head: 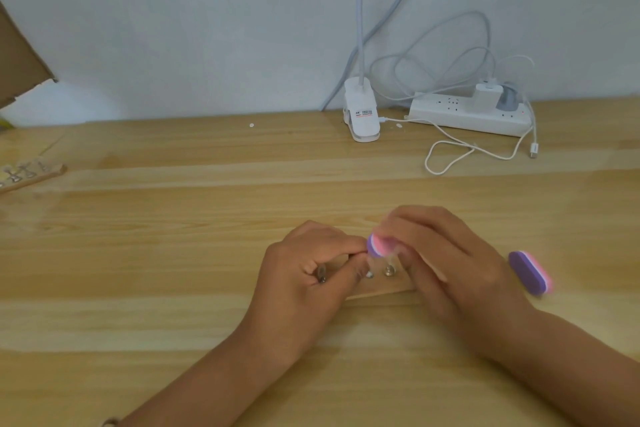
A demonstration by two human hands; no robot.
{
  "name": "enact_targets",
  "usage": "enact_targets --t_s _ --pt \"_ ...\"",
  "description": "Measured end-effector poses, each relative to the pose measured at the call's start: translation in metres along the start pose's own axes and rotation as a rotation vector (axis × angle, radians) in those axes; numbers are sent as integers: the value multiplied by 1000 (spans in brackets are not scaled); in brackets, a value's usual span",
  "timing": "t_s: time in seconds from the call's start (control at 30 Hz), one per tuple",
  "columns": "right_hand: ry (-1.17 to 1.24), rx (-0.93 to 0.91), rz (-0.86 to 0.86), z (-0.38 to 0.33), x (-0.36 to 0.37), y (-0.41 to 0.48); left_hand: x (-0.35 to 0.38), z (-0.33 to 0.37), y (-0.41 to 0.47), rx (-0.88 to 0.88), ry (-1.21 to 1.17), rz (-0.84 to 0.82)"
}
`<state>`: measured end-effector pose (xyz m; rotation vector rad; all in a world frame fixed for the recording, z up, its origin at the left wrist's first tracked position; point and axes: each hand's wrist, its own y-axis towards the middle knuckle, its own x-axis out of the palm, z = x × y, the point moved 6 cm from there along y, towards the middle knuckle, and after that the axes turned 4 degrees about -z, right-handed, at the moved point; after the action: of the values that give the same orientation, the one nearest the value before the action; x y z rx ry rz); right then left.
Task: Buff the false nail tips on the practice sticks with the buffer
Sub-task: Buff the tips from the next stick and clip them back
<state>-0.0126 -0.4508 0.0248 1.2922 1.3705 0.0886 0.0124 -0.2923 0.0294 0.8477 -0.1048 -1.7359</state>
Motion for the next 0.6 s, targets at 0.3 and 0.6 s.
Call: enact_targets --t_s 0.3,0.6 --pt "-7 -74 28 -7 -2 -1 1 -5 -2 -132 -209 -26" --pt "-17 -120 41 -13 -1 -4 5 -9 -3 -211 -441 -64"
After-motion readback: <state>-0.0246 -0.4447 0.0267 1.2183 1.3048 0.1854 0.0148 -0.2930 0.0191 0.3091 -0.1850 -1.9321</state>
